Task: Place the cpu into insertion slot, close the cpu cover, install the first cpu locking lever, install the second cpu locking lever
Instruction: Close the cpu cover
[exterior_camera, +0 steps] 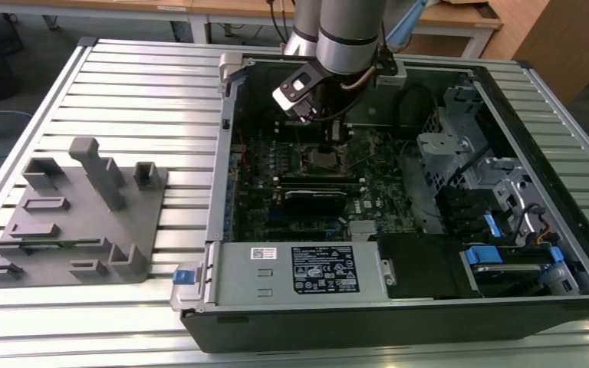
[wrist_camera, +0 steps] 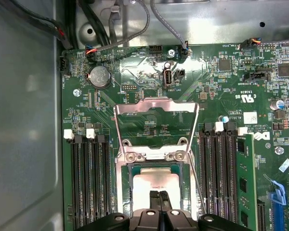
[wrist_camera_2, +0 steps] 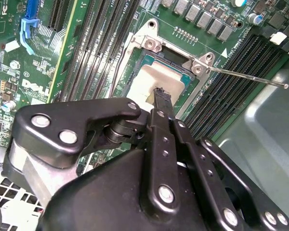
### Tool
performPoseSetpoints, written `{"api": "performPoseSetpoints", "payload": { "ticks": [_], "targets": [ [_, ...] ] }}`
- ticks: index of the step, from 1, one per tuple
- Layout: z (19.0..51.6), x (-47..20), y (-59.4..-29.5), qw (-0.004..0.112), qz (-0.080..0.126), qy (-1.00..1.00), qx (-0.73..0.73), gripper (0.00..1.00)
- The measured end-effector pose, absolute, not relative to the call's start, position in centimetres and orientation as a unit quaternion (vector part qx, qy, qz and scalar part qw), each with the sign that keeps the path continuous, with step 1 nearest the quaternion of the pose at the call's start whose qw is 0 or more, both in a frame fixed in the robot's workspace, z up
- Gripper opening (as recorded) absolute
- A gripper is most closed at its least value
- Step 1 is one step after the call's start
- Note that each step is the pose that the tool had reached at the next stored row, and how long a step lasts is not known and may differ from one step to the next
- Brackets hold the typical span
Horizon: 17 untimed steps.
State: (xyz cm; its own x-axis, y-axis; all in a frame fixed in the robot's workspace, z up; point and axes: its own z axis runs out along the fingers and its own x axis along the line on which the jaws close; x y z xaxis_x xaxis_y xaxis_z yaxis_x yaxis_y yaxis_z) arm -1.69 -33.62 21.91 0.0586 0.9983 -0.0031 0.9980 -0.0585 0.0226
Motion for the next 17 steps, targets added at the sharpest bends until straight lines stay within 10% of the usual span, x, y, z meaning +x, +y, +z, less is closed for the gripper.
{"api": "performPoseSetpoints", "payload": {
  "ticks": [17],
  "targets": [
    [22.23,-1.69,-33.62,0.009,0.007,0.686,0.727,0.11]
  ]
}}
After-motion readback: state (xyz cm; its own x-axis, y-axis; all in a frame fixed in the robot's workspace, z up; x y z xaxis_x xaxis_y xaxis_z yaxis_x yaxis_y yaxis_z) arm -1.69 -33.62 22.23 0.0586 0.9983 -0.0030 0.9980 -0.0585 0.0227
